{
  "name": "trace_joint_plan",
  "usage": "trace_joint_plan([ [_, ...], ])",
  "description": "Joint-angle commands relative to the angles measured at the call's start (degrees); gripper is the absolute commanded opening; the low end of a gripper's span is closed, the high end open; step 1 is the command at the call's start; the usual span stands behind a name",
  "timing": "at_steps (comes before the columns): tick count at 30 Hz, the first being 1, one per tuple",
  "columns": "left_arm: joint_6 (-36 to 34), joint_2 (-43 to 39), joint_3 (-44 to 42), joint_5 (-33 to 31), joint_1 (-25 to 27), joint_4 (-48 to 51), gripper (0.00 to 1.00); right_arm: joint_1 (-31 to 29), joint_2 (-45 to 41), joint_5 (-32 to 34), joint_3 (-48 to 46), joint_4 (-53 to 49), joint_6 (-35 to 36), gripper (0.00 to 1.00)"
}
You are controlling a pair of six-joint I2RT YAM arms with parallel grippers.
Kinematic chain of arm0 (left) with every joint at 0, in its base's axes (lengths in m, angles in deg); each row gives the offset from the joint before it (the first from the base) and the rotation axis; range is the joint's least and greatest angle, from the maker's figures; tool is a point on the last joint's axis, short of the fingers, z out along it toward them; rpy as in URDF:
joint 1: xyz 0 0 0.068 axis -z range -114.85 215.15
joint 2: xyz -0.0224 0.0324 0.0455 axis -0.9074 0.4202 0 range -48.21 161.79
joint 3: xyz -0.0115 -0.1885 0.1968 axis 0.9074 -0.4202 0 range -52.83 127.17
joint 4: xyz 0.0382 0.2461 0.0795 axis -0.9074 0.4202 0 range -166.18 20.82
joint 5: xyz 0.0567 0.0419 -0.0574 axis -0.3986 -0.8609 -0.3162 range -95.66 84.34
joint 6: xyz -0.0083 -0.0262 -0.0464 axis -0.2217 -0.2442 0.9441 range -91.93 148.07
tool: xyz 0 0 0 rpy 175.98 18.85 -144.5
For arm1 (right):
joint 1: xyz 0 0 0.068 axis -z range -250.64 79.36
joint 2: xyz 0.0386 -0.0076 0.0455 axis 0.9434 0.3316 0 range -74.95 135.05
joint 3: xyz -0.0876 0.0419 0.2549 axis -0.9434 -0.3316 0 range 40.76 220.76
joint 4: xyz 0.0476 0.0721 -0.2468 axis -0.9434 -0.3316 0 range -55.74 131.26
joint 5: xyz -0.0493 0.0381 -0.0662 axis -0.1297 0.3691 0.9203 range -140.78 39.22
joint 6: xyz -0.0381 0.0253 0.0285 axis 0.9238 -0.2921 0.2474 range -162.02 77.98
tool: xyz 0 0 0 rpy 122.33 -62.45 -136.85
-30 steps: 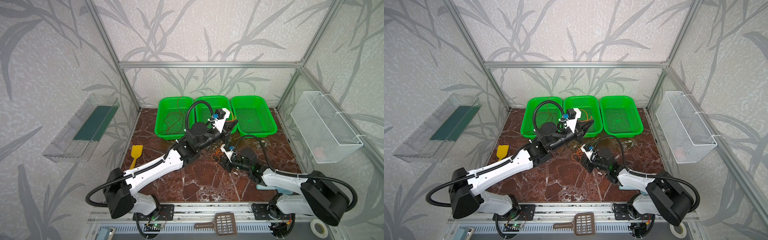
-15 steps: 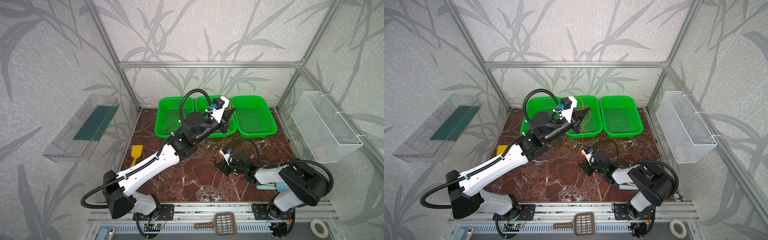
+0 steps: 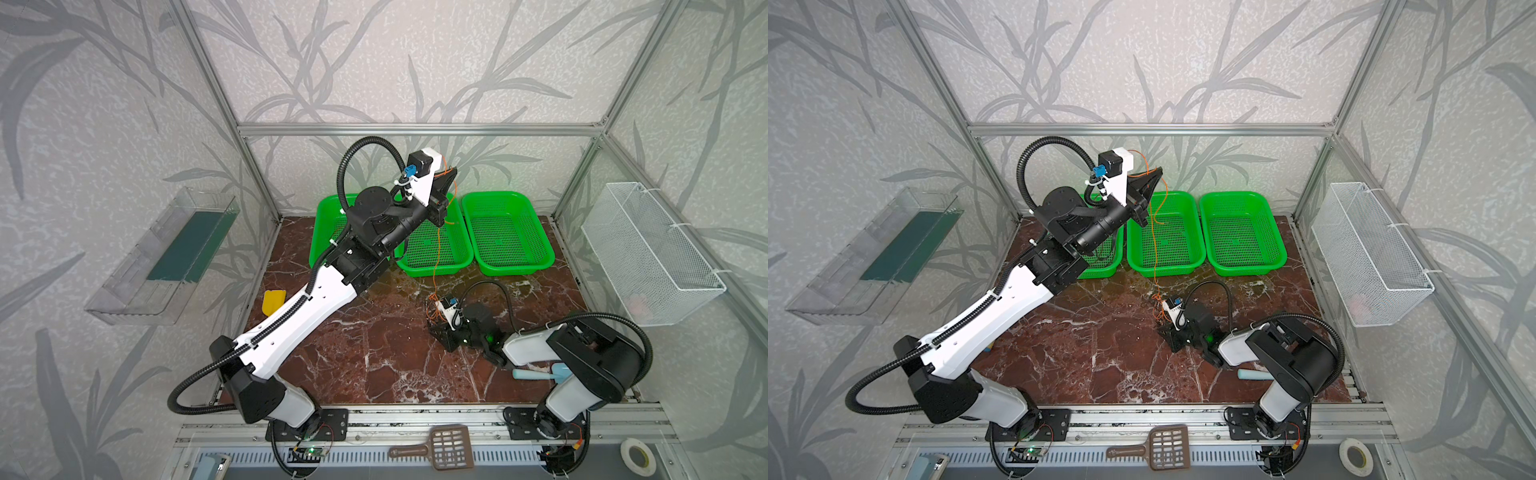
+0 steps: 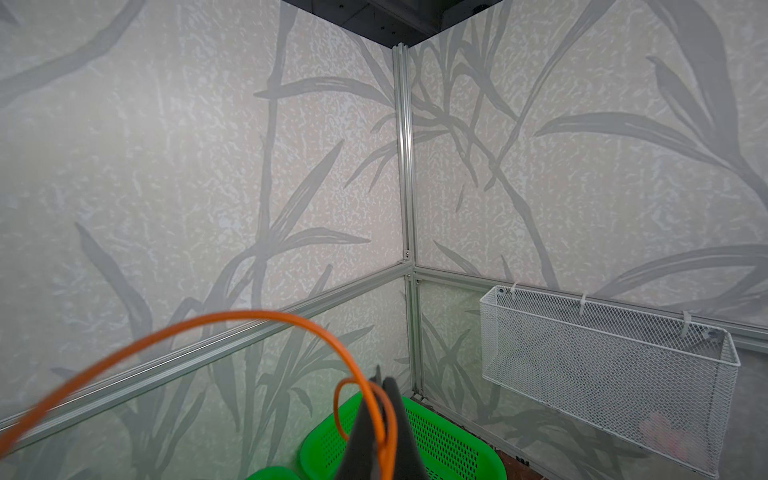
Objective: Untangle the cables
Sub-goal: 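Lift the orange wire high with the left gripper while the right gripper pins the pile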
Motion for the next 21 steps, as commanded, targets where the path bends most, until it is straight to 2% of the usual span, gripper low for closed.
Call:
trace_joint_plan([
  [1, -1.5, 2.1, 7.0, 2.1, -1.0, 1.3, 0.00, -0.3, 1.8, 1.6, 1.0, -1.1, -0.5, 0.20],
  [8, -2.8, 7.9, 19.4, 4.0, -1.9, 5.2, 0.00, -0.7, 4.1, 1.5, 1.2, 0.9, -1.6, 0.19],
  [12, -2.0, 8.9, 20.4, 5.5, -1.9, 5.9, 0.00, -0.8, 0.7, 2.3, 1.0, -0.2, -0.1, 0.22],
  [14, -1.6, 8.4, 19.0, 6.1, -1.9, 5.5, 0.00, -0.8, -3.8, 3.3, 1.0, -2.4, 1.5, 0.29],
  [16, -0.9, 7.6, 16.8, 6.7, -1.9, 5.1, 0.00, -0.8, -9.2, 4.7, 1.7, -6.2, 4.0, 0.45],
  [21, 0.9, 3.7, 8.4, 8.1, -1.9, 1.5, 0.00, -0.7, -22.6, 10.4, 4.7, -17.0, 9.8, 0.62],
])
